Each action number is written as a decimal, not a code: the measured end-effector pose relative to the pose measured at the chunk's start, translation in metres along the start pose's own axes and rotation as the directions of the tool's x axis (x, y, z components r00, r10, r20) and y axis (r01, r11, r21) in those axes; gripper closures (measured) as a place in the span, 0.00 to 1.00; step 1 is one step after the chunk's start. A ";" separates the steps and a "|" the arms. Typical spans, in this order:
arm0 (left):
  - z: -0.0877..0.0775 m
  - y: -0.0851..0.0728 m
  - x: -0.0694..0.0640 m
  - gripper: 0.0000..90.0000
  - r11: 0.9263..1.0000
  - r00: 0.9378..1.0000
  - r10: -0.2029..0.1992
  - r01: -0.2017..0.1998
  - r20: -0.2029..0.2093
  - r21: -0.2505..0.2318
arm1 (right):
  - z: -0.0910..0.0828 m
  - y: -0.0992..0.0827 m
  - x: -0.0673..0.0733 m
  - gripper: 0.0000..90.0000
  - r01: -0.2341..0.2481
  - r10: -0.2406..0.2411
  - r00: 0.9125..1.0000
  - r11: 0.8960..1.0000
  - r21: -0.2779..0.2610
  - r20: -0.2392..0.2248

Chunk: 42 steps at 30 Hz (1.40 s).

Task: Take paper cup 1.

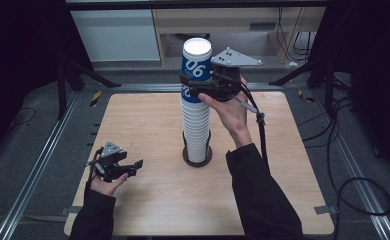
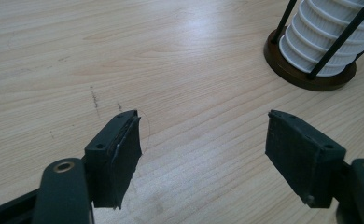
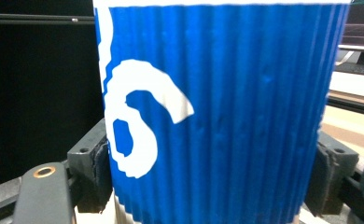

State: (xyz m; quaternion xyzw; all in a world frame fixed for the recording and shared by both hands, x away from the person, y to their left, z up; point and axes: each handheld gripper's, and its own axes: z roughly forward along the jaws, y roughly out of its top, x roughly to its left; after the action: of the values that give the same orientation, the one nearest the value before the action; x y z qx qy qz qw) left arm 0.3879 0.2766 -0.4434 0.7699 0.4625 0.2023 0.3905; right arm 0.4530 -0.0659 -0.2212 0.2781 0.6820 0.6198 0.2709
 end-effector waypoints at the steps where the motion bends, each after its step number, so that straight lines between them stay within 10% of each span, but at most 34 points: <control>1: 0.000 0.000 0.000 0.29 1.000 1.000 0.000 0.000 0.000 0.000 | -0.001 0.001 0.000 0.23 0.002 -0.002 1.000 1.000 -0.002 0.000; 21: -0.002 0.001 0.000 0.29 1.000 1.000 -0.001 0.001 0.005 -0.010 | -0.036 0.025 -0.010 0.22 0.041 -0.040 0.999 0.997 -0.063 0.021; 42: -0.001 0.002 -0.005 0.29 1.000 1.000 0.012 -0.012 0.018 -0.004 | -0.101 -0.028 -0.045 0.22 0.036 -0.037 0.997 0.999 0.012 0.075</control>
State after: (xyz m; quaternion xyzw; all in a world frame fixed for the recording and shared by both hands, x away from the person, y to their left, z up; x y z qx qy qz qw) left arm 0.3861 0.2723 -0.4408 0.7738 0.4538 0.1984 0.3950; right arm 0.4113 -0.1707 -0.2393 0.2900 0.6797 0.6002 0.3061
